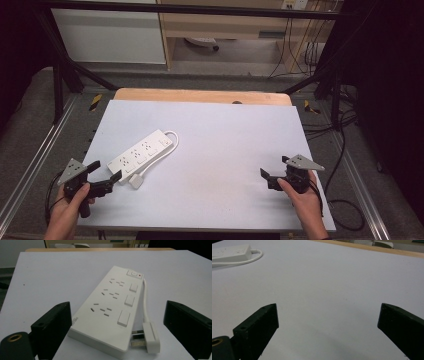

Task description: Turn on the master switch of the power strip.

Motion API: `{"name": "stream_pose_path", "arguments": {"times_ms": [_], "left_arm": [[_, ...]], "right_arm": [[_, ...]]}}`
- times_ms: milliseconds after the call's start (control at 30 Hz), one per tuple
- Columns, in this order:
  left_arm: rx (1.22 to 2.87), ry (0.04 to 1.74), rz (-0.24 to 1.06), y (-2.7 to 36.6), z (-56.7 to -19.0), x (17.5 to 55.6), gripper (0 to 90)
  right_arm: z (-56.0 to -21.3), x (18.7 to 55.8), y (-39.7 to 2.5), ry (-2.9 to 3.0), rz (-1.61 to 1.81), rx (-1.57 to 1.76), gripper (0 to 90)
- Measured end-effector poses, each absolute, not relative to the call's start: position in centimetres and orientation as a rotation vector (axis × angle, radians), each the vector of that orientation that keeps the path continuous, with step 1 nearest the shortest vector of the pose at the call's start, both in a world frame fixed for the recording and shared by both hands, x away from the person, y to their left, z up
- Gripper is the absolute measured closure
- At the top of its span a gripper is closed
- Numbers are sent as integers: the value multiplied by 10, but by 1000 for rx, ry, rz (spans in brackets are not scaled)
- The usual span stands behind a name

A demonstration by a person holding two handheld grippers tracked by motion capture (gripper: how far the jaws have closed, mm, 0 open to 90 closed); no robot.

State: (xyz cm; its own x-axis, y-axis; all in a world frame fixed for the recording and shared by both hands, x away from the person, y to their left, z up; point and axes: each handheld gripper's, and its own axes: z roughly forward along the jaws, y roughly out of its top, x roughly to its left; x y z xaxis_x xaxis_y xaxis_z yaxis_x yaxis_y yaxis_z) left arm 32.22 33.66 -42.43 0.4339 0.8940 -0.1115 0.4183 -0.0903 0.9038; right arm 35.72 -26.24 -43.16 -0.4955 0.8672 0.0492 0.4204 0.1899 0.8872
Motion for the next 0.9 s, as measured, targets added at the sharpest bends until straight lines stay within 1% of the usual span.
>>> {"name": "stream_pose_path", "arguments": {"times_ms": [233, 533, 700, 900], "left_arm": [[1762, 1125, 575, 328, -433, 318, 79], [1812, 1072, 564, 313, -433, 311, 80], [1851, 1035, 544, 302, -435, 309, 76], [1848, 1049, 569, 298, -434, 314, 79]], "right_arm": [[-432, 357, -262, 2010, 1251, 1197, 35], [-436, 358, -261, 2034, 1226, 1209, 30], [-441, 360, -260, 2056, 1178, 1241, 32], [-452, 364, -263, 2089, 1053, 1336, 41]]}}
